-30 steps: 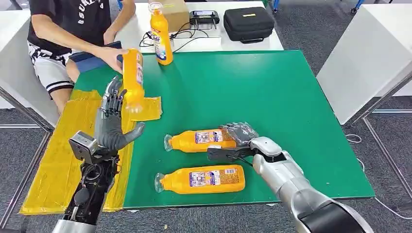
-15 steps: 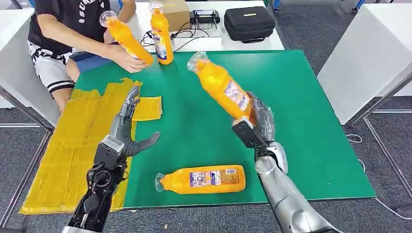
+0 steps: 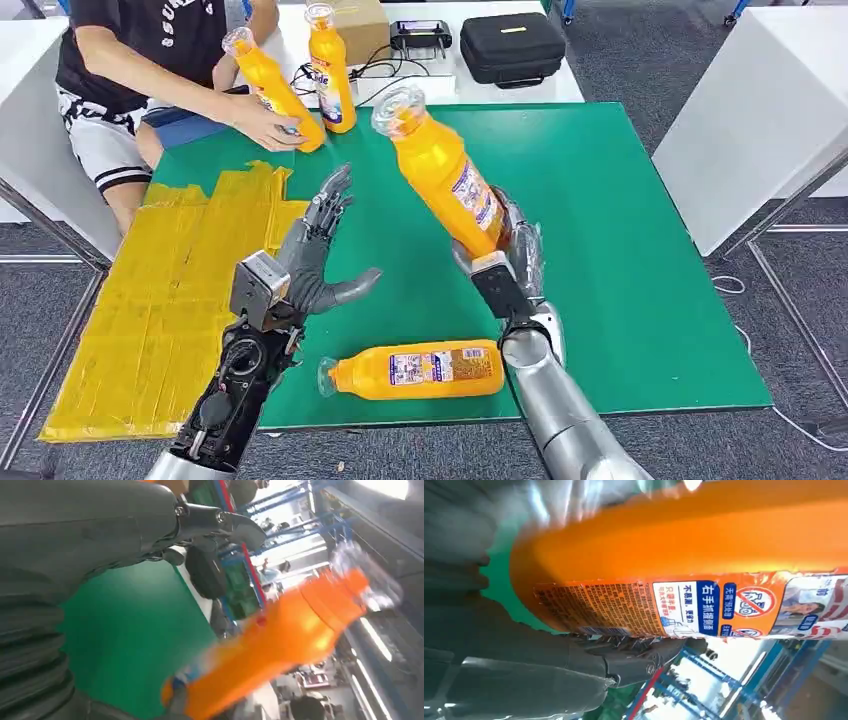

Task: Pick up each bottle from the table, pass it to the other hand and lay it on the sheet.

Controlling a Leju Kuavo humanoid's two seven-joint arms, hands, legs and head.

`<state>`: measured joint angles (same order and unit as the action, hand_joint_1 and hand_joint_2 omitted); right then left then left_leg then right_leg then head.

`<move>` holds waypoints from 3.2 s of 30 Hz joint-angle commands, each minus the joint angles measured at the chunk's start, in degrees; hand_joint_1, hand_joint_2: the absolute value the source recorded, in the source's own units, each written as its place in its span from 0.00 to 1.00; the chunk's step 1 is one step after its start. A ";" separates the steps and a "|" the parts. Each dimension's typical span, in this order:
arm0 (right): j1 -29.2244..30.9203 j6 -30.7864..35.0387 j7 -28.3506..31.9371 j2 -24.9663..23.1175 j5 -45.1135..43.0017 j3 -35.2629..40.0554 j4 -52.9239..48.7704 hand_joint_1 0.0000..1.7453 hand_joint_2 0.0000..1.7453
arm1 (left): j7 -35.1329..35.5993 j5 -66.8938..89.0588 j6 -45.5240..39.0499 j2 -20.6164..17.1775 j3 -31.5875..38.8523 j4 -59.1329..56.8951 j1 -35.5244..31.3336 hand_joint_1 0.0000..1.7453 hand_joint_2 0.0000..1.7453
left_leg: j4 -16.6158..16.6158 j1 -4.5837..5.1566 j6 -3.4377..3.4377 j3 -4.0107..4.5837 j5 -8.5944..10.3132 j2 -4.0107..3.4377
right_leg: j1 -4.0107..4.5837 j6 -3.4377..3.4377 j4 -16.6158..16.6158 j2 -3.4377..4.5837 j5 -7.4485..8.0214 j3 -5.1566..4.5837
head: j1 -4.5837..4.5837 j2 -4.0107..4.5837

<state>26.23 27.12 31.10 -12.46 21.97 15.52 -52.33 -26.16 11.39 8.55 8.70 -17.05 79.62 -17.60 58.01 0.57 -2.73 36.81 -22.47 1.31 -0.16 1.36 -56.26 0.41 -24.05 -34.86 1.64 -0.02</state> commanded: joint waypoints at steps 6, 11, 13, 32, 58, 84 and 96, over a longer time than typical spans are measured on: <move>6.63 -1.20 0.29 -3.16 3.75 10.95 9.09 1.00 1.00 | 1.97 -2.56 0.98 0.11 -6.25 -3.65 -7.42 0.00 1.00 | 0.04 -0.02 0.13 -0.11 -0.08 -0.12 | 0.03 -0.01 -0.01 0.02 -0.06 0.14 | -0.02 0.00; 5.35 -1.94 -0.54 -4.57 8.52 18.78 10.23 1.00 1.00 | 1.30 -4.27 0.28 -0.36 -5.62 -4.92 -8.66 0.00 1.00 | 0.00 -0.05 0.18 -0.28 -0.13 -0.12 | 0.06 -0.04 0.04 0.00 -0.11 0.32 | -0.02 0.00; 5.27 -3.53 -0.81 -4.41 9.49 21.51 9.97 1.00 1.00 | 1.11 -5.00 0.02 -0.56 -5.13 -5.11 -8.86 0.00 1.00 | -0.02 -0.05 0.12 -0.14 -0.07 -0.10 | 0.06 -0.03 0.05 0.00 -0.05 0.17 | 0.00 -0.02; 3.56 -6.71 -4.12 -3.41 13.70 31.16 7.77 1.00 1.00 | 0.24 -9.09 -2.28 -0.95 0.38 -7.76 -9.70 0.92 1.00 | -0.04 -0.06 0.11 -0.11 -0.04 0.00 | 0.06 -0.03 0.06 -0.06 -0.07 0.15 | -0.02 -0.02; -10.15 2.41 -7.93 10.26 13.92 9.08 -30.48 0.00 0.00 | 9.87 37.79 -38.94 -6.70 12.18 -1.67 -8.00 1.00 1.00 | 0.03 -0.05 0.19 -0.23 -0.17 0.11 | 0.06 -0.03 0.01 -0.20 -0.18 0.32 | -0.02 -0.02; -13.03 -19.14 -17.67 13.99 22.34 15.38 -28.86 0.00 0.00 | 29.71 75.97 -16.39 -11.31 10.13 -42.05 -18.31 0.64 1.00 | -0.08 -0.05 0.15 -0.26 -0.10 -0.21 | 0.06 -0.03 0.12 0.09 -0.06 0.27 | -0.02 0.00; -12.40 -21.00 -18.28 14.78 22.39 16.79 -27.92 0.00 0.00 | 29.70 74.59 -17.28 -9.14 13.27 -39.33 -16.71 0.00 0.00 | -0.03 -0.06 0.15 -0.17 -0.11 -0.07 | 0.07 -0.03 0.07 -0.01 -0.09 0.22 | -0.02 0.00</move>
<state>10.99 7.80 13.51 0.55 44.50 29.22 -85.00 3.65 87.56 -8.37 -2.95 -8.13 42.86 -33.47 58.01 0.53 -2.71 36.94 -22.46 1.36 -0.12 1.33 -56.26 0.38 -24.05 -34.95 1.62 -0.02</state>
